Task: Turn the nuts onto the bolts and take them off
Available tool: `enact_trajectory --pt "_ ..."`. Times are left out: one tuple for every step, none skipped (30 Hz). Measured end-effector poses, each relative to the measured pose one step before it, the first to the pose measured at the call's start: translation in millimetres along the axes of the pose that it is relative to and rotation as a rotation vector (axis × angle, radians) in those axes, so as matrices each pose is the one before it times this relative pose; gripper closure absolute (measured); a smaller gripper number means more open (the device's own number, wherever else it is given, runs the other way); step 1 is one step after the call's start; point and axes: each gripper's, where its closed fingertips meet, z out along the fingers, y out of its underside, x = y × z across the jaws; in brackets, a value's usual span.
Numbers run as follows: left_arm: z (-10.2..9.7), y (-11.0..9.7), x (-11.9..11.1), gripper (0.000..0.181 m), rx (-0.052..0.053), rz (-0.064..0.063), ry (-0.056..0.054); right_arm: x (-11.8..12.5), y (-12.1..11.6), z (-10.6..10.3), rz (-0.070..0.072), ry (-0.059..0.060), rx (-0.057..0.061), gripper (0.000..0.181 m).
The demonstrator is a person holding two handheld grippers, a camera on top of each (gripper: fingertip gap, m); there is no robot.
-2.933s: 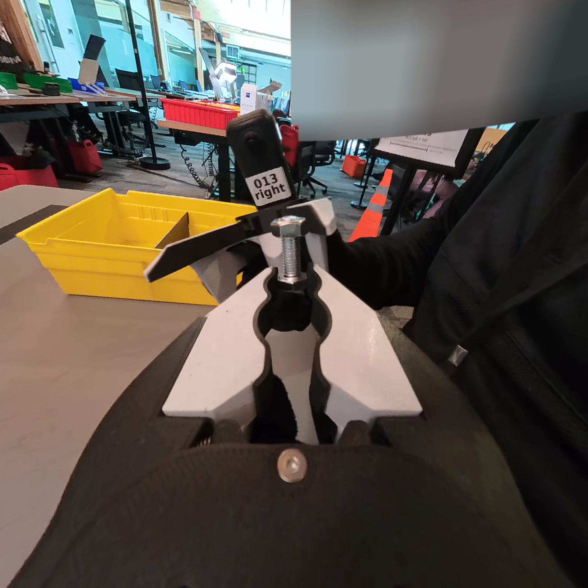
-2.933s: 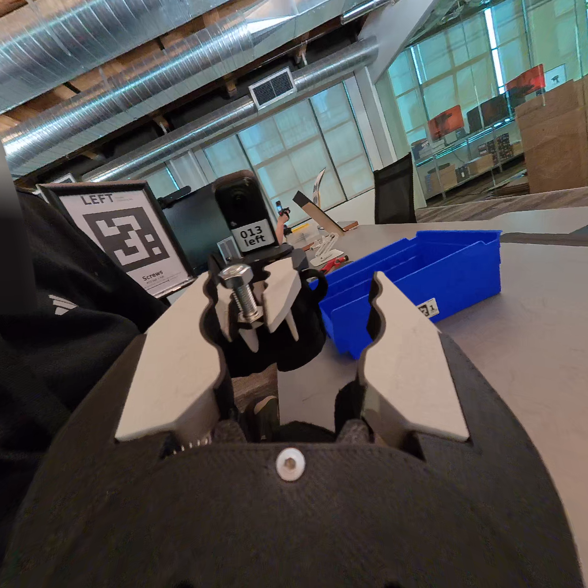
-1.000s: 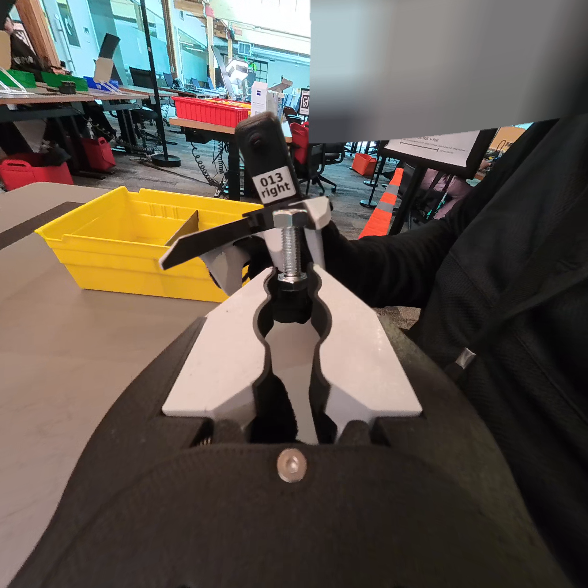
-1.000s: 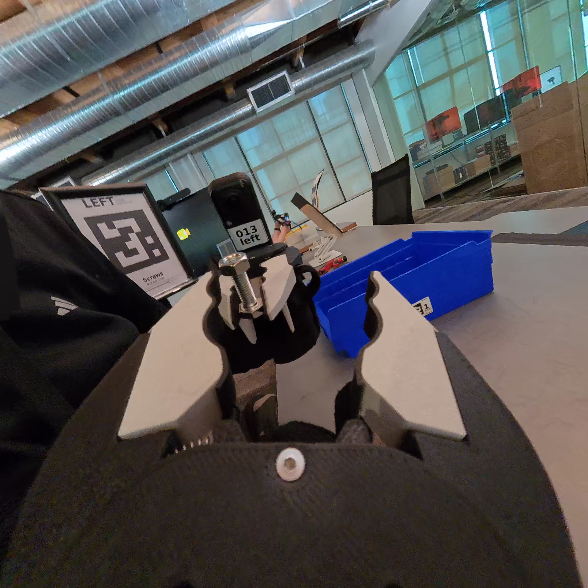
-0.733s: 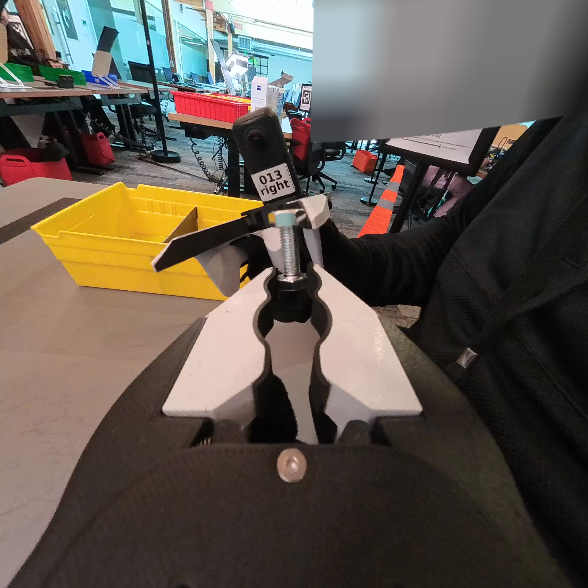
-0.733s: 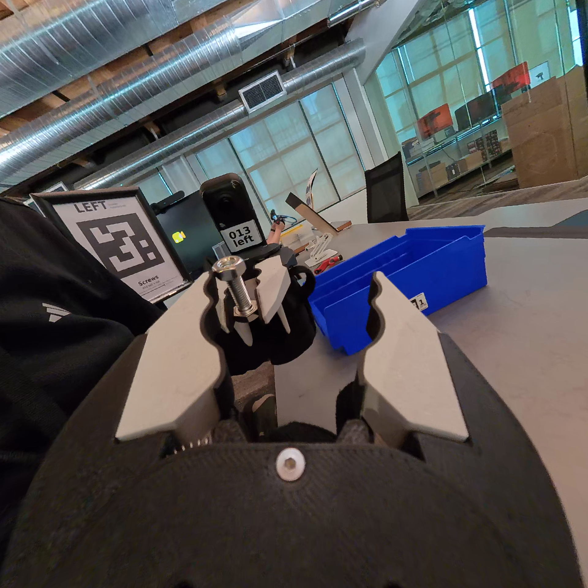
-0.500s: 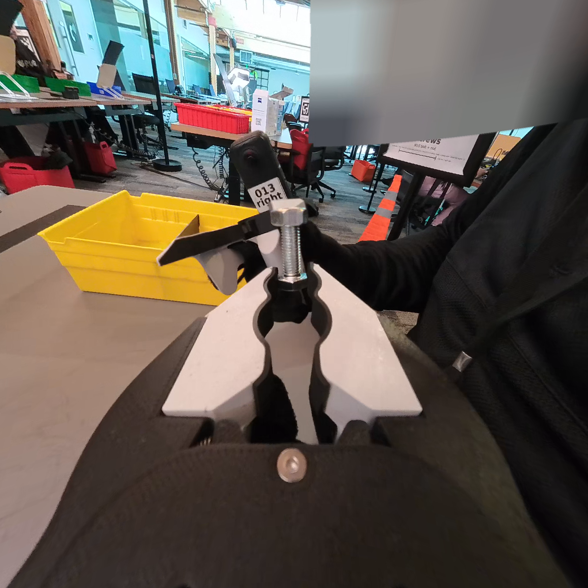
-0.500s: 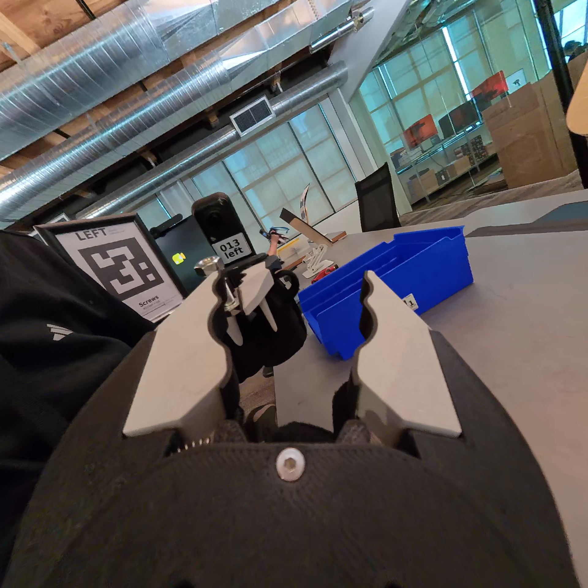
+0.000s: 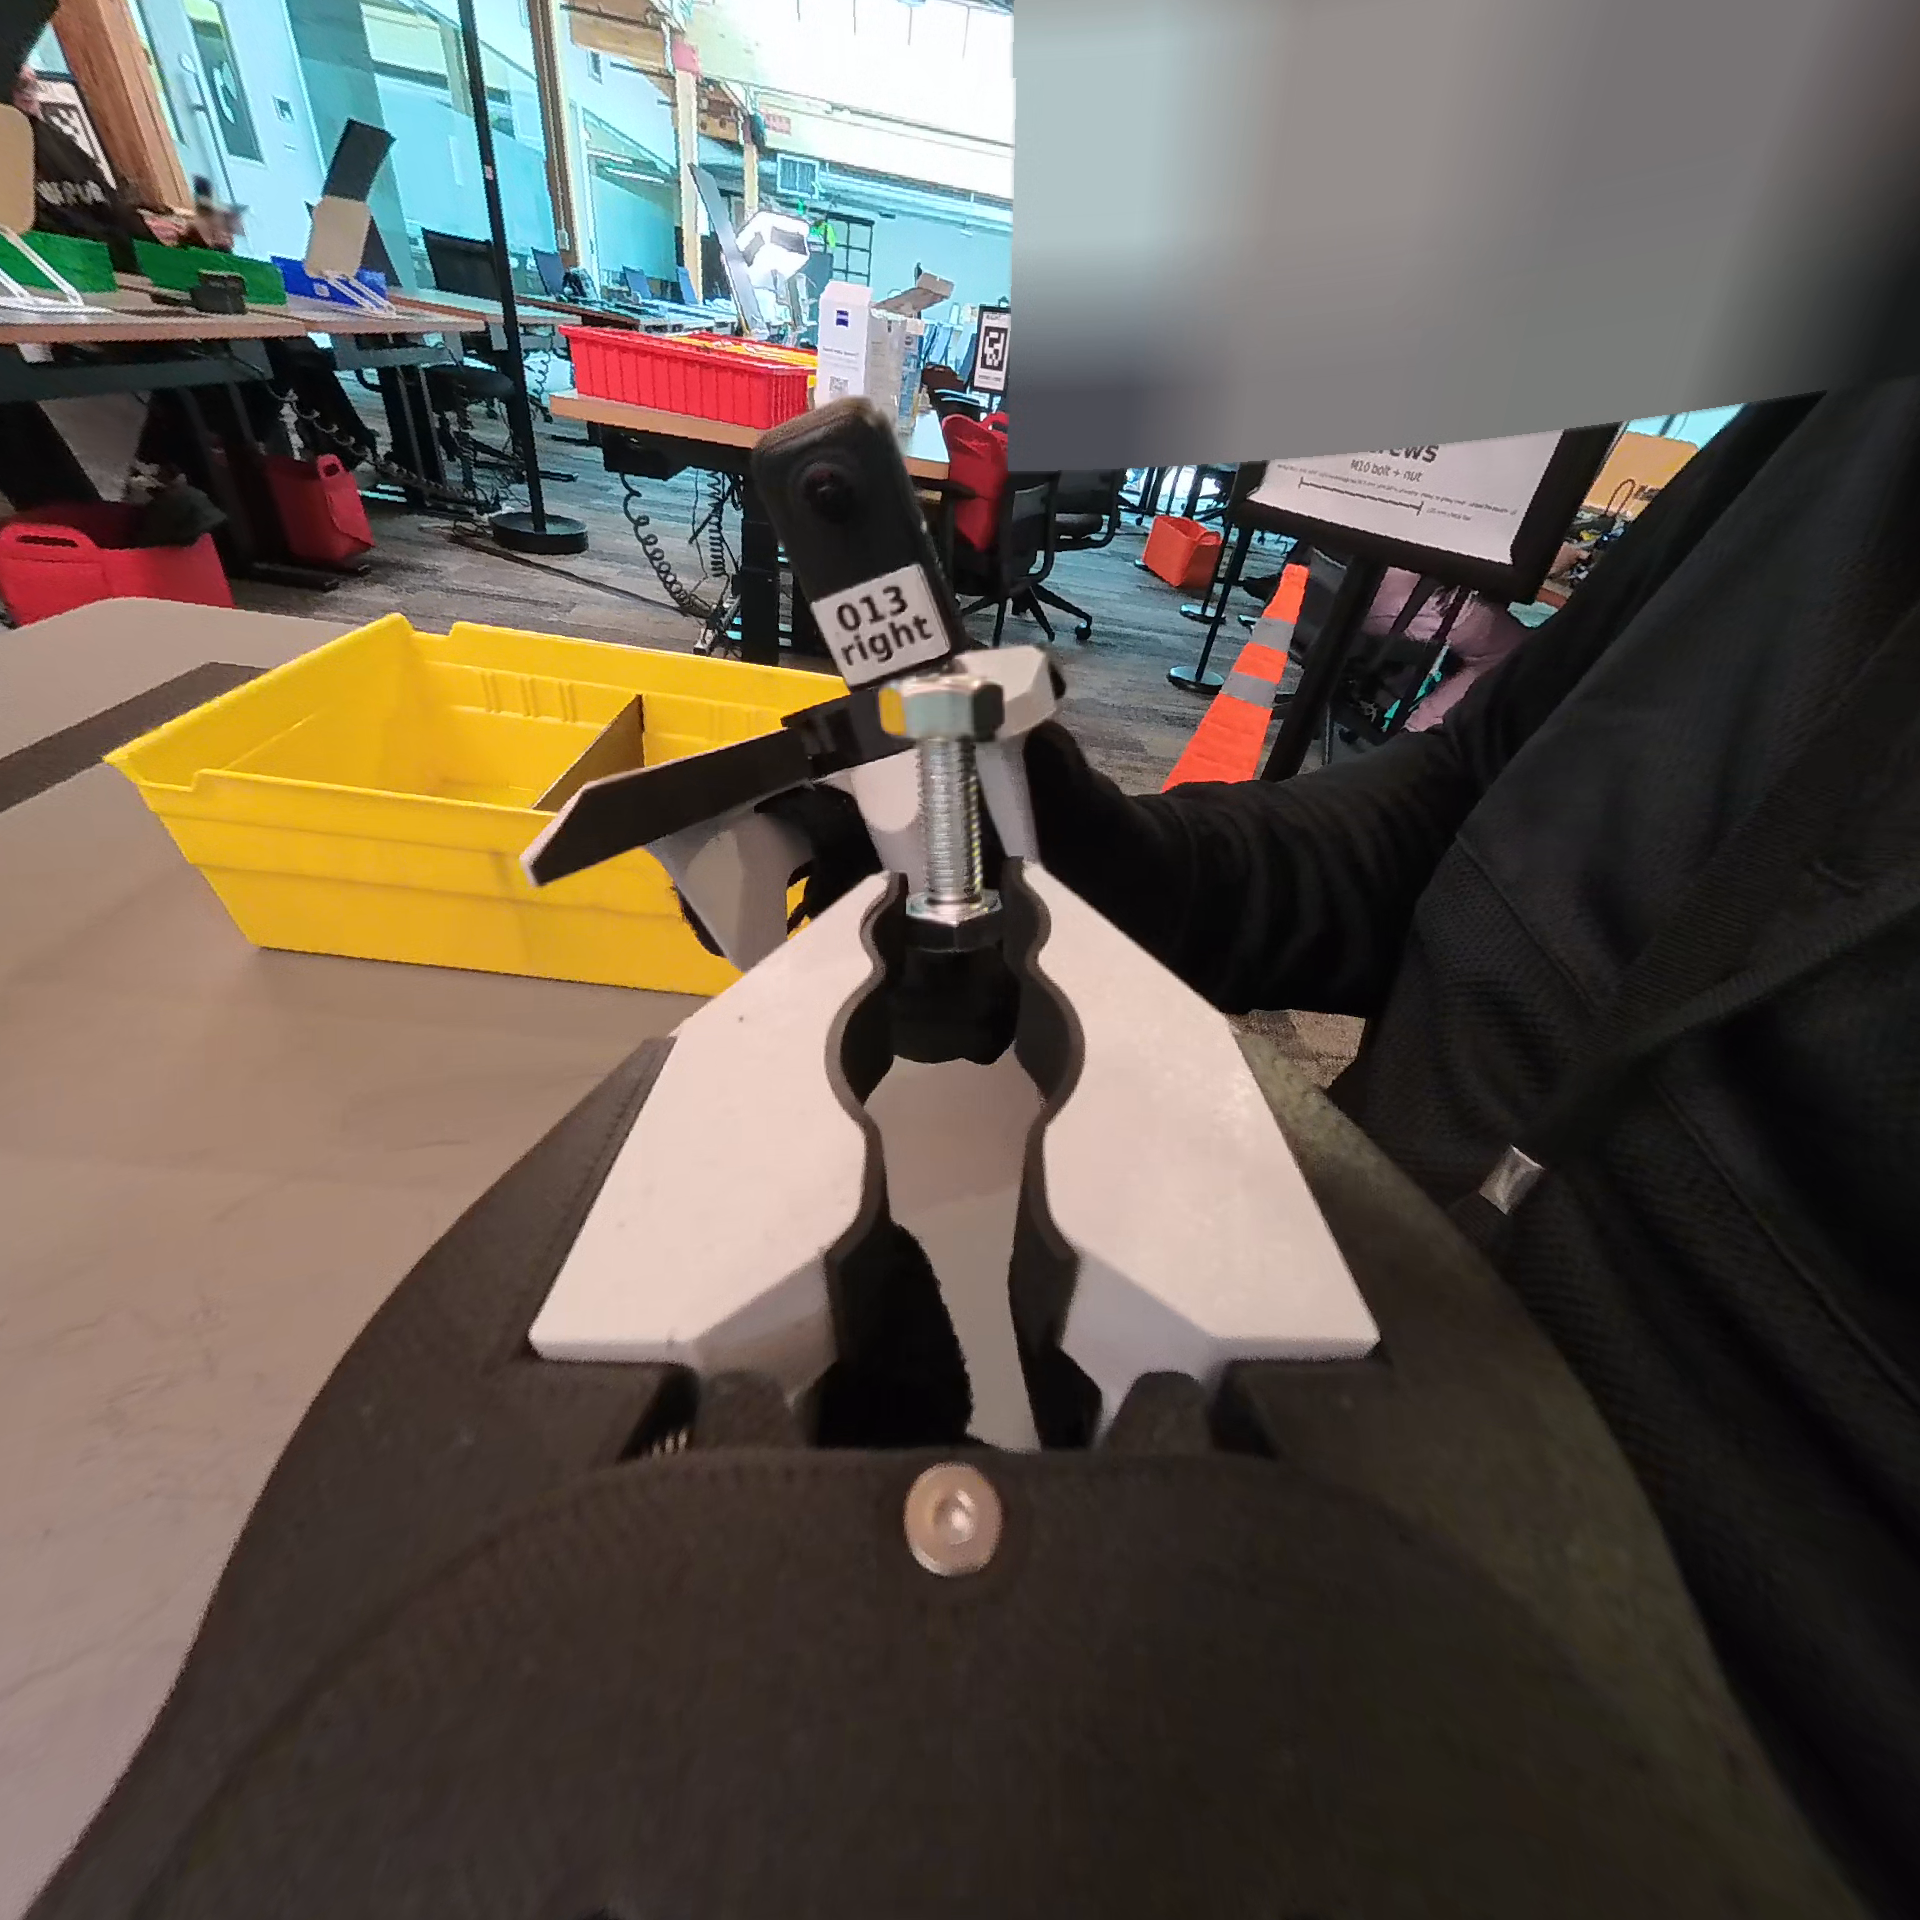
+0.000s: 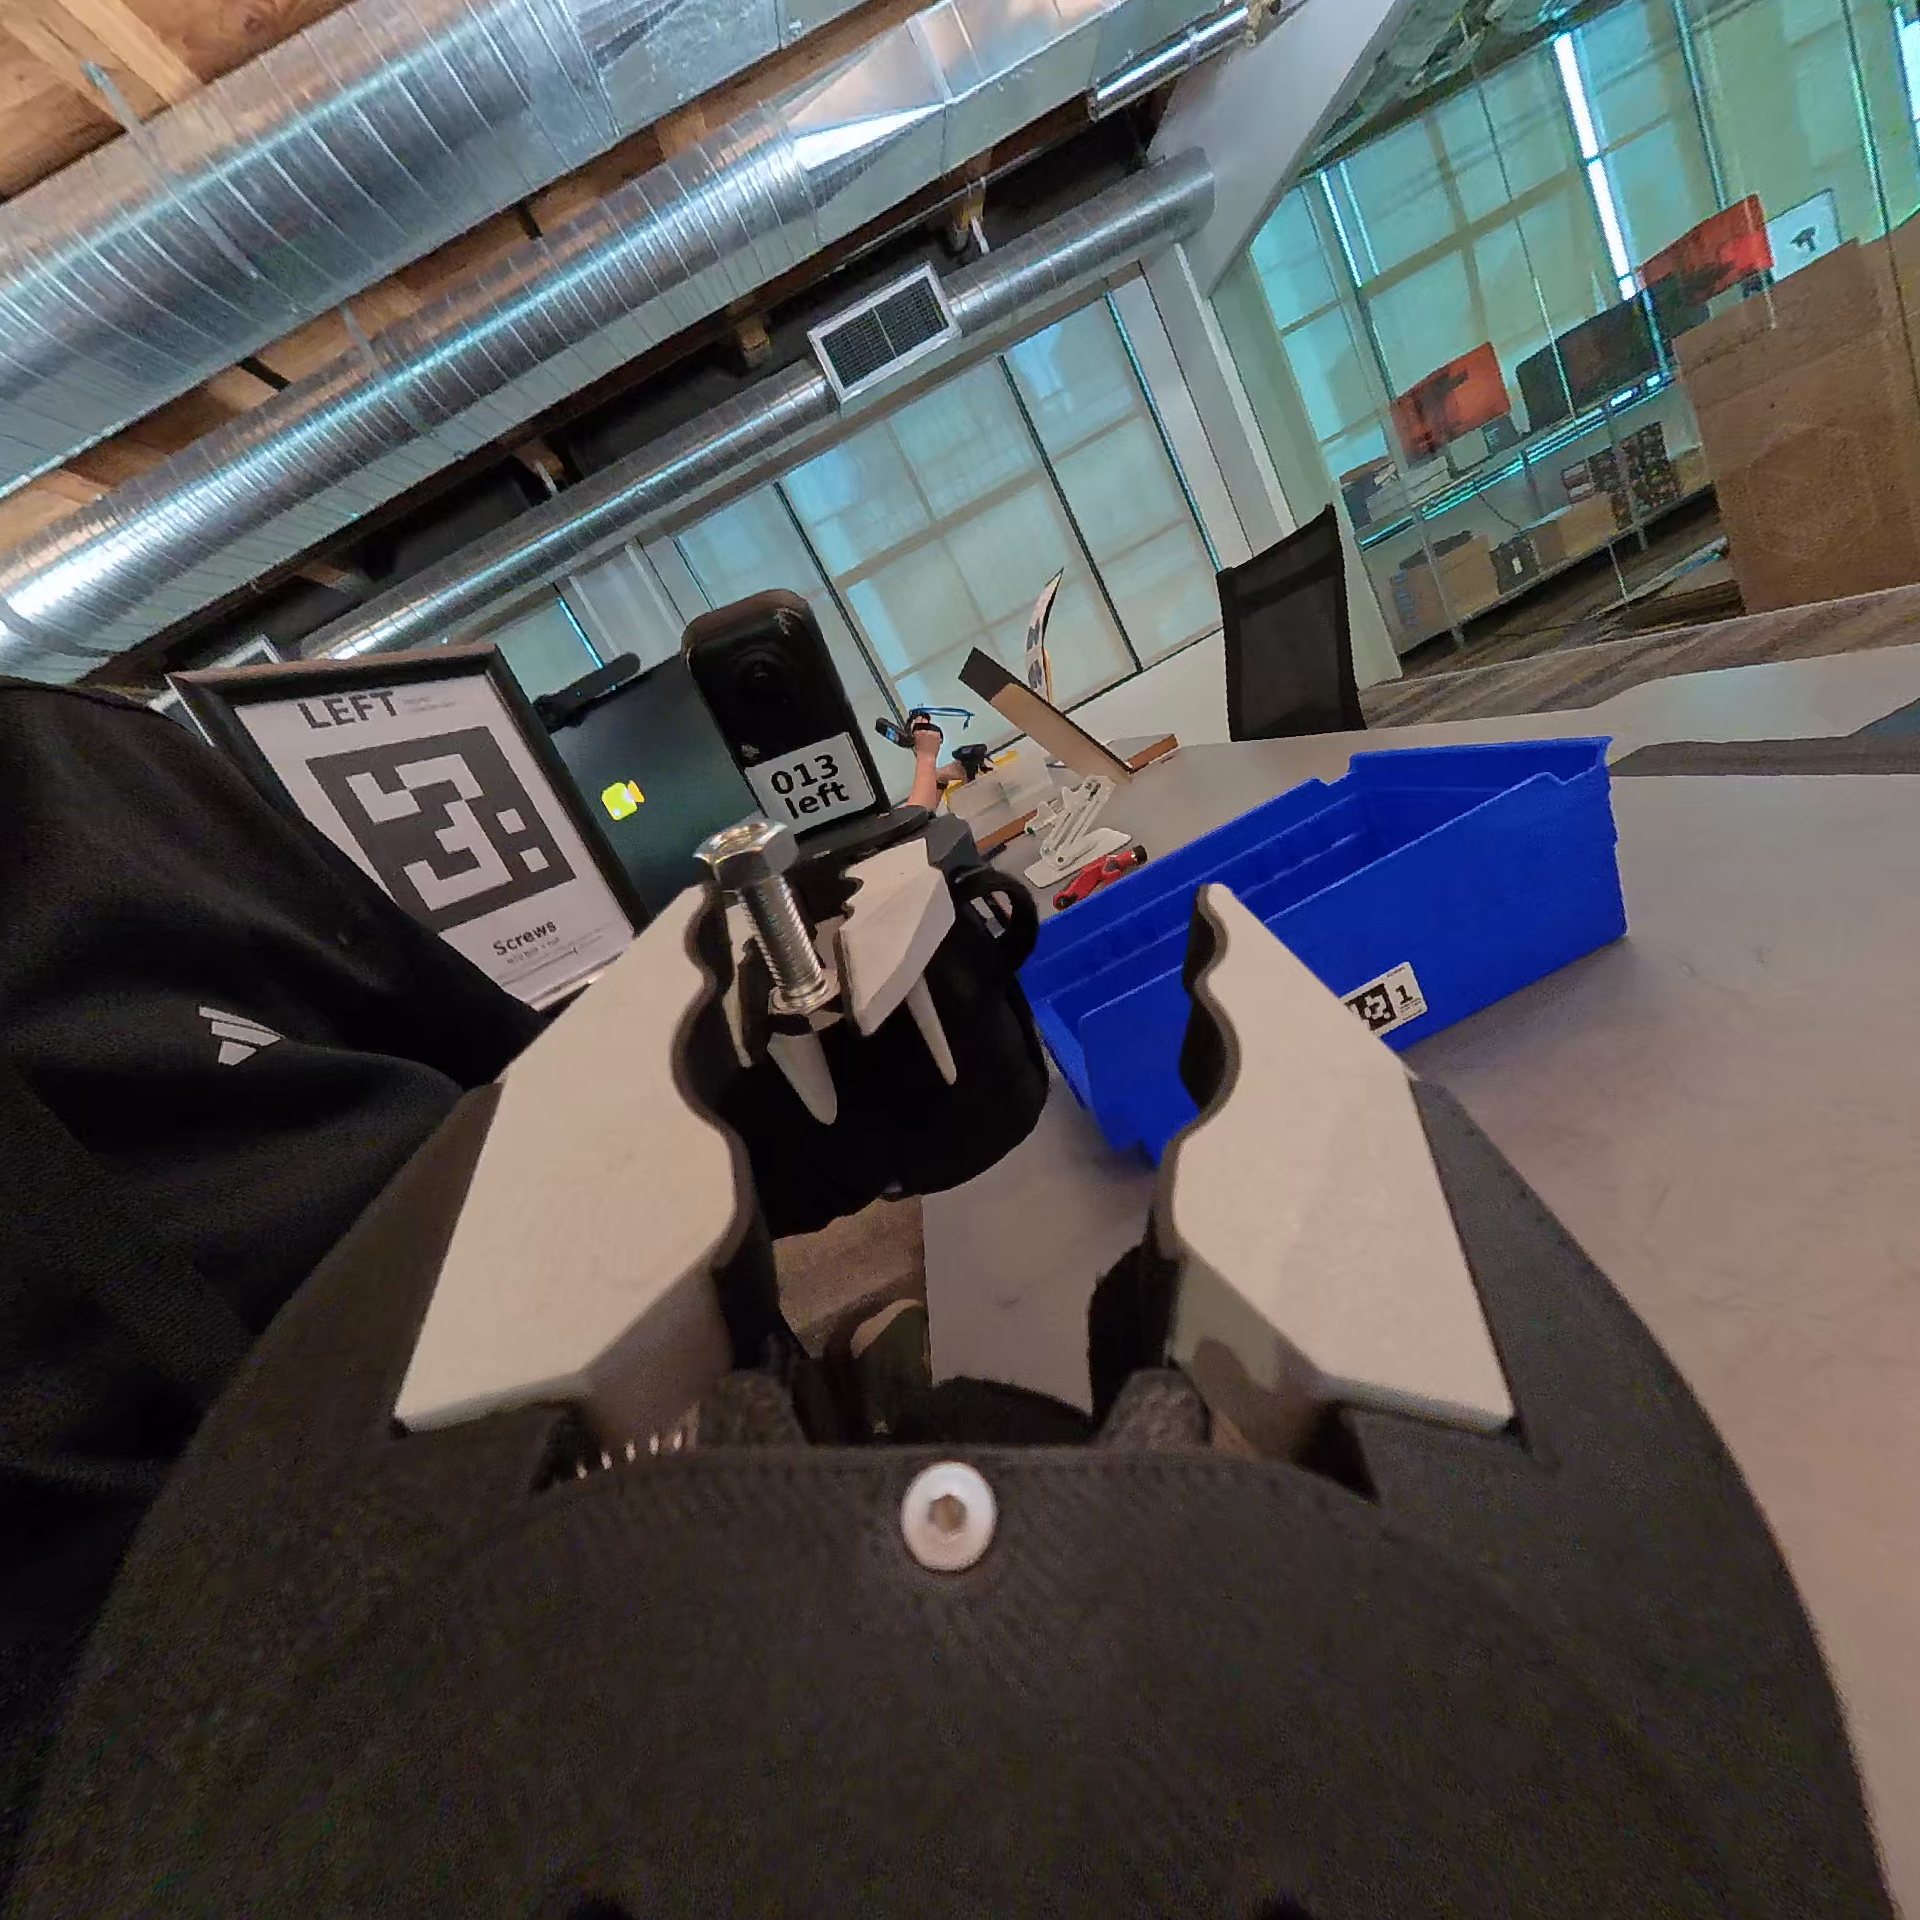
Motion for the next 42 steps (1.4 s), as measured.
enact_trajectory --pt "-0.38 -1.08 0.13 0.165 0.0024 0.0011 0.0001 2.30 -1.45 -1.68 0.0124 0.0042 0.0092 0.099" --pt "0.08 -0.12 0.38 0.165 -0.0024 0.0028 0.0006 3.99 -1.22 -2.22 0.0127 0.0128 0.0082 0.102" --pt "0.26 0.38 -0.08 0.165 -0.0032 0.0033 -0.0025 3.55 -1.05 -2.02 0.0084 0.0111 0.0068 0.101" --pt "0.29 0.48 0.09 0.165 -0.0013 0.0002 -0.0005 1.61 -0.57 -1.24 0.0037 0.0027 0.0027 0.101" --pt "0.21 0.52 0.15 0.165 -0.0005 -0.0022 0.0019 -0.12 -0.52 -0.41 -0.0012 -0.0015 0.0000 0.101" --pt "0.07 0.53 -0.17 0.165 -0.0006 -0.0015 0.0001 -2.18 -0.31 0.43 -0.0052 -0.0088 0.0003 0.100" --pt "0.04 0.33 -0.43 0.165 0.0002 -0.0011 -0.0012 -3.54 0.48 1.40 -0.0056 -0.0152 -0.0035 0.100" --pt "-0.13 0.01 -0.30 0.165 0.0010 -0.0026 0.0003 -3.42 1.67 1.80 -0.0048 -0.0141 -0.0078 0.099" --pt "-0.17 -0.15 -0.29 0.165 0.0015 -0.0019 0.0001 -2.10 2.01 1.84 -0.0043 -0.0074 -0.0092 0.098" --pt "-0.11 0.17 -0.35 0.165 -0.0007 -0.0005 -0.0011 -1.03 2.05 1.47 -0.0024 -0.0028 -0.0087 0.099" --pt "-0.16 0.05 -0.37 0.165 -0.0003 0.0003 -0.0025 -0.91 1.26 0.95 -0.0010 -0.0050 -0.0047 0.099" --pt "-0.18 -0.08 -0.30 0.165 0.0005 -0.0009 -0.0011 -0.76 0.52 0.44 -0.0005 -0.0040 -0.0021 0.099" --pt "-0.27 -0.02 -0.27 0.165 0.0001 -0.0010 -0.0014 -0.33 0.09 0.01 -0.0024 -0.0012 -0.0016 0.099" --pt "-0.23 0.13 -0.80 0.165 -0.0003 -0.0002 -0.0042 -0.57 -0.07 -0.01 -0.0044 -0.0020 -0.0012 0.100" --pt "-0.15 0.31 -0.80 0.165 -0.0005 -0.0020 -0.0034 -1.09 0.05 0.08 -0.0061 -0.0029 -0.0022 0.103" --pt "0.01 0.36 -0.70 0.165 -0.0004 -0.0032 -0.0022 -1.34 0.47 0.34 -0.0085 -0.0037 -0.0040 0.106" --pt "0.15 0.58 -0.81 0.165 -0.0007 -0.0030 -0.0027 -1.66 0.98 0.69 -0.0081 -0.0046 -0.0067 0.108" --pt "0.36 0.95 -1.08 0.165 -0.0029 -0.0029 -0.0040 -1.60 1.44 1.09 -0.0058 -0.0043 -0.0087 0.110" --pt "0.45 1.18 -0.93 0.165 -0.0038 -0.0029 -0.0038 -1.32 1.38 1.06 -0.0046 -0.0037 -0.0080 0.110" --pt "0.54 1.12 -0.76 0.165 -0.0035 -0.0029 -0.0021 -1.45 1.13 0.95 -0.0052 -0.0045 -0.0065 0.114" --pt "0.44 1.20 -0.97 0.165 -0.0048 -0.0026 -0.0037 -1.84 0.90 0.69 -0.0074 -0.0058 -0.0054 0.120" --pt "0.54 1.28 -1.07 0.165 -0.0045 -0.0016 -0.0052 -1.37 0.73 0.44 -0.0079 -0.0034 -0.0058 0.124" --pt "0.40 1.05 -0.47 0.165 -0.0027 -0.0018 -0.0010 -0.60 0.83 0.53 -0.0059 0.0010 -0.0066 0.125" --pt "0.43 0.75 -0.34 0.165 -0.0019 -0.0020 -0.0003 -0.07 0.71 0.22 -0.0039 0.0027 -0.0056 0.127" --pt "0.25 0.62 -0.41 0.165 -0.0013 -0.0004 -0.0016 -0.44 0.31 0.04 -0.0034 -0.0005 -0.0030 0.133" --pt "0.43 0.69 -0.34 0.165 -0.0034 0.0004 -0.0016 -1.08 0.13 -0.10 -0.0036 -0.0047 -0.0019 0.139" --pt "0.44 0.82 -0.39 0.165 -0.0041 0.0023 -0.0025 -0.70 0.56 0.15 -0.0026 -0.0036 -0.0043 0.142" --pt "0.38 0.44 -0.20 0.165 -0.0026 0.0027 -0.0021 -0.02 1.20 0.46 -0.0006 -0.0003 -0.0074 0.140" --pt "0.42 0.35 -0.02 0.165 -0.0021 0.0011 -0.0007 0.40 1.07 0.26 0.0009 0.0018 -0.0055 0.138" --pt "0.36 0.10 -0.06 0.165 -0.0007 0.0016 -0.0018 0.43 0.23 0.08 0.0008 0.0029 -0.0001 0.135" --pt "0.30 0.19 0.02 0.165 -0.0009 0.0009 0.0001 0.41 -0.32 0.00 -0.0005 0.0039 0.0018 0.132" --pt "0.28 0.48 0.23 0.165 -0.0016 0.0006 0.0017 0.32 -0.57 -0.21 -0.0005 0.0036 0.0025 0.129" --pt "0.39 0.77 -0.24 0.165 -0.0039 0.0010 -0.0016 0.73 -0.95 -0.25 0.0008 0.0054 0.0049 0.124" --pt "0.35 1.01 -0.18 0.165 -0.0044 0.0026 -0.0033 1.09 -0.95 -0.24 0.0017 0.0072 0.0051 0.121" --pt "0.56 0.96 -0.01 0.165 -0.0054 0.0013 -0.0010 1.11 -0.46 -0.23 0.0011 0.0064 0.0024 0.119" --pt "0.52 0.65 0.17 0.165 -0.0038 0.0008 0.0000 0.90 0.12 -0.05 -0.0004 0.0051 -0.0006 0.119" --pt "0.49 0.47 0.25 0.165 -0.0023 0.0012 0.0009 0.65 0.30 -0.05 -0.0009 0.0044 -0.0012 0.119" --pt "0.50 0.56 0.15 0.165 -0.0023 0.0012 0.0002 0.37 -0.05 0.02 0.0000 0.0026 0.0003 0.118" --pt "0.29 0.59 0.02 0.165 -0.0017 0.0003 0.0001 0.19 -0.13 -0.05 0.0017 0.0007 0.0015 0.118" --pt "0.12 0.38 -0.11 0.165 -0.0003 -0.0017 0.0003 0.34 -0.04 -0.01 0.0027 0.0006 0.0011 0.119" --pt "0.00 0.34 -0.25 0.165 0.0007 -0.0025 0.0006 0.58 0.16 -0.17 0.0032 0.0018 0.0000 0.119" --pt "-0.01 0.38 -0.31 0.165 0.0006 -0.0017 -0.0004 1.04 0.18 -0.23 0.0037 0.0033 0.0004 0.119"
